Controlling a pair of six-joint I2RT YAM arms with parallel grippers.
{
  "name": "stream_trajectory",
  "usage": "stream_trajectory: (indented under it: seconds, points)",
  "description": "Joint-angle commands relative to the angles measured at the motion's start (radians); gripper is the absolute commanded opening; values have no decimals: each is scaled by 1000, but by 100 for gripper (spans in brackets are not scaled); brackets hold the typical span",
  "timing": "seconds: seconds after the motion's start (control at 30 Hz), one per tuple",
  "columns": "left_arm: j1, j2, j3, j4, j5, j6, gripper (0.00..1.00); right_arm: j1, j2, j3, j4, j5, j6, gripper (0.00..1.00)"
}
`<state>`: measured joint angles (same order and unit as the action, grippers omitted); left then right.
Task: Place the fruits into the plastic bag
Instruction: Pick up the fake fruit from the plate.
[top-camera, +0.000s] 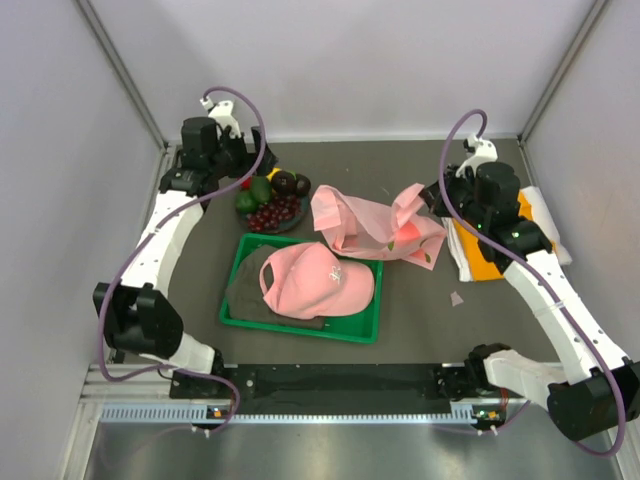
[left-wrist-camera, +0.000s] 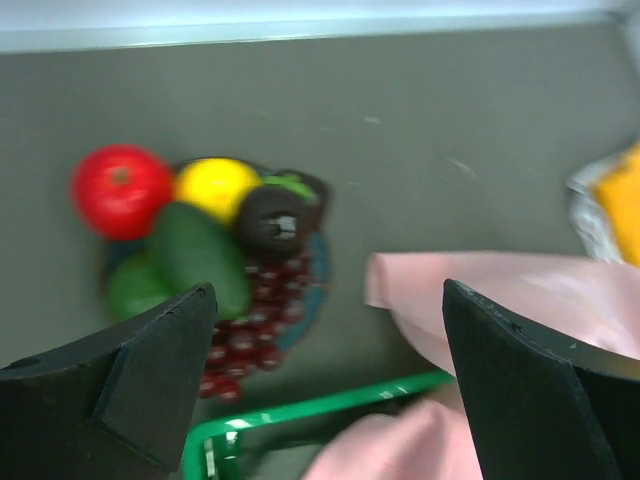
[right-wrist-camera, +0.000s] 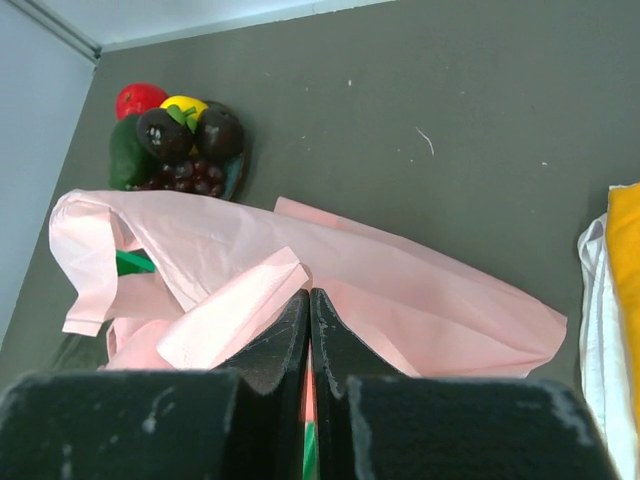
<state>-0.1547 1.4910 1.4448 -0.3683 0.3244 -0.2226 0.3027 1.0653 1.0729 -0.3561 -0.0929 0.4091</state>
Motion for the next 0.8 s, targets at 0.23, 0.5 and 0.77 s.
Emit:
stream_trajectory:
  seconds: [0.23,0.5,0.77]
  points:
    - [1,173,49,-14,-413,-34,90,-5,7,-11,97,-64,19,0]
    - [1,299,71,-29,-377,-50,81,-5,18,-11,98,-82,0,0]
    - [0,339,75,-23,-360,-64,77,-5,24,-14,109,-94,-3,0]
